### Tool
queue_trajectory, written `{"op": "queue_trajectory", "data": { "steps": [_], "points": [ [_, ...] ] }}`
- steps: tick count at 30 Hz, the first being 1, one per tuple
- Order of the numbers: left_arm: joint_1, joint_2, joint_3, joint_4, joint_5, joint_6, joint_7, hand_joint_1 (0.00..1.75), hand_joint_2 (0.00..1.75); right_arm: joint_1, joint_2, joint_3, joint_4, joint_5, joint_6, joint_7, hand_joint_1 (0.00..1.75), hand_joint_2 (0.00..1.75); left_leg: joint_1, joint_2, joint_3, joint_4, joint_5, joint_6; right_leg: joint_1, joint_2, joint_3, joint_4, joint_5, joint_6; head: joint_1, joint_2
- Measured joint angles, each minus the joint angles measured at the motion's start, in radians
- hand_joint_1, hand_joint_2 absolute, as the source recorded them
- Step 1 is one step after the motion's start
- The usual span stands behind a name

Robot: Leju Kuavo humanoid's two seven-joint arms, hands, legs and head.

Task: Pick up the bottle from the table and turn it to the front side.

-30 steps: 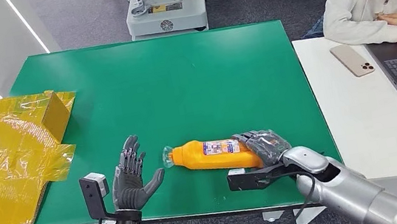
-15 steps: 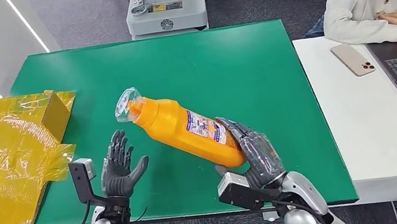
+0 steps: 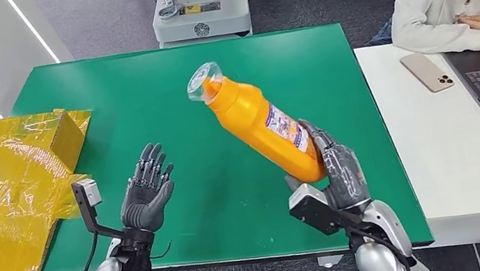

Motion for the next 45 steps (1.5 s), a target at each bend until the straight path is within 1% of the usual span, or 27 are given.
{"op": "queue_trajectory", "data": {
  "steps": [3,6,11,13,16,22,28,32,36,42,45],
  "points": [
    [0.023,0.010,0.000,-0.030,0.013,-0.001,0.007,0.00,1.75,0.019,0.002,-0.047,-0.016,-0.017,-0.007,-0.011,1.75,1.75,0.000,0.000,0.000,0.000,0.000,0.000,0.000,0.000,0.000,0.000,0.000,0.000,0.000,0.000],
    [0.045,0.015,0.000,-0.049,0.015,-0.004,0.014,0.00,1.75,0.033,0.002,-0.088,-0.030,-0.051,0.007,-0.011,1.75,1.75,0.000,0.000,0.000,0.000,0.000,0.000,0.000,0.000,0.000,0.000,0.000,0.000,0.000,0.000],
    [0.038,0.012,-0.016,-0.054,-0.038,-0.014,0.015,0.00,1.75,0.050,0.007,-0.110,-0.014,-0.071,0.041,-0.021,1.75,1.75,0.000,0.000,0.000,0.000,0.000,0.000,0.000,0.000,-0.001,0.000,0.000,0.000,0.000,0.000],
    [0.012,0.003,-0.039,-0.045,-0.060,-0.017,0.012,0.00,1.75,0.047,0.019,-0.105,0.016,-0.069,0.043,-0.033,1.75,1.75,0.000,0.000,0.000,0.000,0.000,0.000,0.000,0.000,0.000,0.000,0.000,0.000,0.000,0.000],
    [-0.051,-0.019,-0.085,-0.002,-0.069,-0.020,0.005,0.00,1.75,0.019,0.046,-0.081,0.089,-0.078,0.043,-0.049,1.75,1.75,0.000,0.000,0.000,0.000,0.000,0.000,0.000,0.000,0.000,0.000,0.001,0.000,0.000,0.000],
    [-0.179,-0.077,-0.172,0.102,-0.050,-0.034,-0.002,0.00,1.75,-0.100,0.108,-0.002,0.279,-0.114,0.058,-0.059,1.75,1.75,0.000,0.000,0.000,0.001,0.002,0.001,0.000,0.000,0.000,0.000,0.002,0.000,0.000,0.000],
    [-0.260,-0.118,-0.214,0.214,0.016,-0.052,0.025,0.00,1.75,-0.190,0.161,0.048,0.443,-0.123,0.042,-0.054,1.75,1.75,0.000,0.000,0.000,0.001,0.001,0.001,0.000,0.000,0.000,0.000,0.002,0.000,0.000,0.000],
    [-0.292,-0.134,-0.220,0.321,0.092,-0.071,0.038,0.00,1.75,-0.217,0.177,0.065,0.524,-0.118,0.043,-0.026,1.75,1.75,0.000,0.000,0.000,0.001,0.001,0.001,0.000,0.000,0.000,0.000,0.001,0.001,0.000,0.000],
    [-0.308,-0.136,-0.228,0.397,0.104,-0.071,0.024,0.00,1.75,-0.226,0.183,0.071,0.575,-0.115,0.044,-0.017,1.75,1.75,0.000,0.000,0.000,0.001,0.001,0.001,0.000,0.000,-0.001,0.000,0.001,0.001,0.000,0.000],
    [-0.316,-0.136,-0.233,0.440,0.091,-0.061,0.013,0.00,1.75,-0.235,0.187,0.075,0.611,-0.108,0.044,-0.017,1.75,1.75,0.000,0.000,0.000,0.001,0.001,0.001,0.000,0.000,-0.001,0.000,0.001,0.001,0.000,0.000],
    [-0.319,-0.136,-0.243,0.452,0.032,-0.008,-0.024,0.00,1.75,-0.239,0.190,0.076,0.620,-0.104,0.045,-0.019,1.75,1.75,0.000,0.000,0.000,0.001,0.001,0.001,0.000,0.000,-0.001,0.000,0.001,0.001,0.000,0.000]
  ]
}}
